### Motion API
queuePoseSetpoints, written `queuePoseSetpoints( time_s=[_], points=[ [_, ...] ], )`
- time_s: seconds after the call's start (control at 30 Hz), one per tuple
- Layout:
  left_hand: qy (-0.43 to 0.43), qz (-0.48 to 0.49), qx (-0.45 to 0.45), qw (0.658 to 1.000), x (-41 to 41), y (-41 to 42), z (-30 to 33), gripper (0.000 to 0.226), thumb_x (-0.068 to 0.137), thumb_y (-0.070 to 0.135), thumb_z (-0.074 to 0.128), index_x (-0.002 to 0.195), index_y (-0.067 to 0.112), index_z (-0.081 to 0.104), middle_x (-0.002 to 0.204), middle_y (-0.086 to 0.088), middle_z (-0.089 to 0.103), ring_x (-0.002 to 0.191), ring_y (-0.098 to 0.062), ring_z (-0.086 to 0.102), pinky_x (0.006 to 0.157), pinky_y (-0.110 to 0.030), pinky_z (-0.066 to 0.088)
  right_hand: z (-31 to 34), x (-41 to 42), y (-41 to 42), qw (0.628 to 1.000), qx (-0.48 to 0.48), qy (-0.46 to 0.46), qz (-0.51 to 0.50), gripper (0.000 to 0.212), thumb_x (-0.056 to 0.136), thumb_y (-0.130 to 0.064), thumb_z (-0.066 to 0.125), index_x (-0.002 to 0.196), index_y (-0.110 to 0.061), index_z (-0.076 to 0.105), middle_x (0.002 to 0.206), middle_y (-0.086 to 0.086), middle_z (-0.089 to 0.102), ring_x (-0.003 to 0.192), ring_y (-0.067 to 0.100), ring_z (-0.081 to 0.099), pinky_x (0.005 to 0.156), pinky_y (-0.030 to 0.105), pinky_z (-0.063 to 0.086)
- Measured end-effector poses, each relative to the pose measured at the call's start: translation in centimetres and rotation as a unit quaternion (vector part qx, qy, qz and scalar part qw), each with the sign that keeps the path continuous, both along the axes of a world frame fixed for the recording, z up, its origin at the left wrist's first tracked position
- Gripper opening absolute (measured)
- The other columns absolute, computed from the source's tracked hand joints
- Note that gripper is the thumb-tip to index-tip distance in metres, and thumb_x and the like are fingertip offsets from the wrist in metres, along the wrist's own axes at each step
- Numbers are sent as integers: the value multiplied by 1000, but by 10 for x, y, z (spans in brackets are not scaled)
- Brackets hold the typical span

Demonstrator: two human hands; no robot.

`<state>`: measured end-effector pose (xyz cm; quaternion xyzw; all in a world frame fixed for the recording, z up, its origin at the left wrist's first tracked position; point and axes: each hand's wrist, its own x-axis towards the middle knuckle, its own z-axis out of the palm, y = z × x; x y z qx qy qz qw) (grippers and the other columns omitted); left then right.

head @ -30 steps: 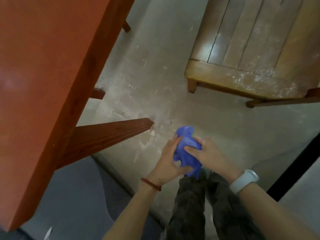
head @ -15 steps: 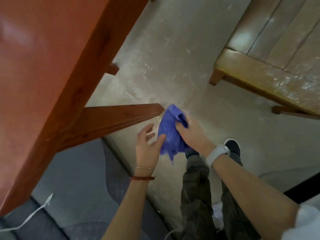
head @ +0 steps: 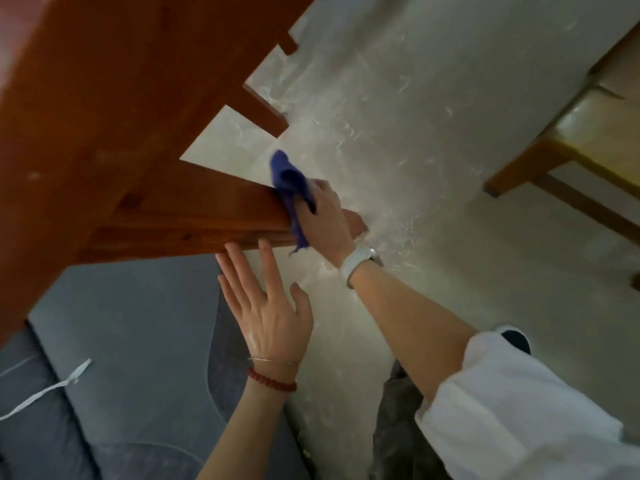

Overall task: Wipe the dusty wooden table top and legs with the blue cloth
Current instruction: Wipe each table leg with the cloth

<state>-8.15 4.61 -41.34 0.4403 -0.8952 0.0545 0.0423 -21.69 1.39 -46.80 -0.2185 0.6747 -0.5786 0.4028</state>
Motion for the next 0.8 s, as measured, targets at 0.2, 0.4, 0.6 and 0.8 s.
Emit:
queuePoseSetpoints(
  time_s=[0.2,0.4,0.6,0.8],
  points=[
    [7,30,25,999,-4,-3,-1,81,75,16,51,143,22,7,149,-26,12,139,-39,6,111,-53,13,-61,-41,60,866,359,100,333,34,94,-15,39,122,2,49,120,22,58,109,35,56,86,36,43],
    [-27,43,149,988,-19,26,28,85,76,12,56,145,21,8,153,-20,5,140,-39,3,110,-55,12,-7,-42,120,950,270,-23,153,26,90,-6,38,109,-4,56,99,23,63,80,29,55,65,30,38],
    [-32,56,279,958,-64,75,101,64,86,20,54,143,15,24,153,-15,12,142,-32,9,113,-47,17,114,-61,207,974,222,-33,-44,26,92,-6,43,116,-10,51,96,3,56,80,15,53,64,15,37],
    [39,-118,306,944,-132,109,211,41,77,22,52,114,4,58,117,-21,58,108,-38,56,91,-49,47,265,-104,287,956,257,57,-131,29,89,-8,50,118,-11,54,104,6,59,91,19,53,68,18,31]
  ],
)
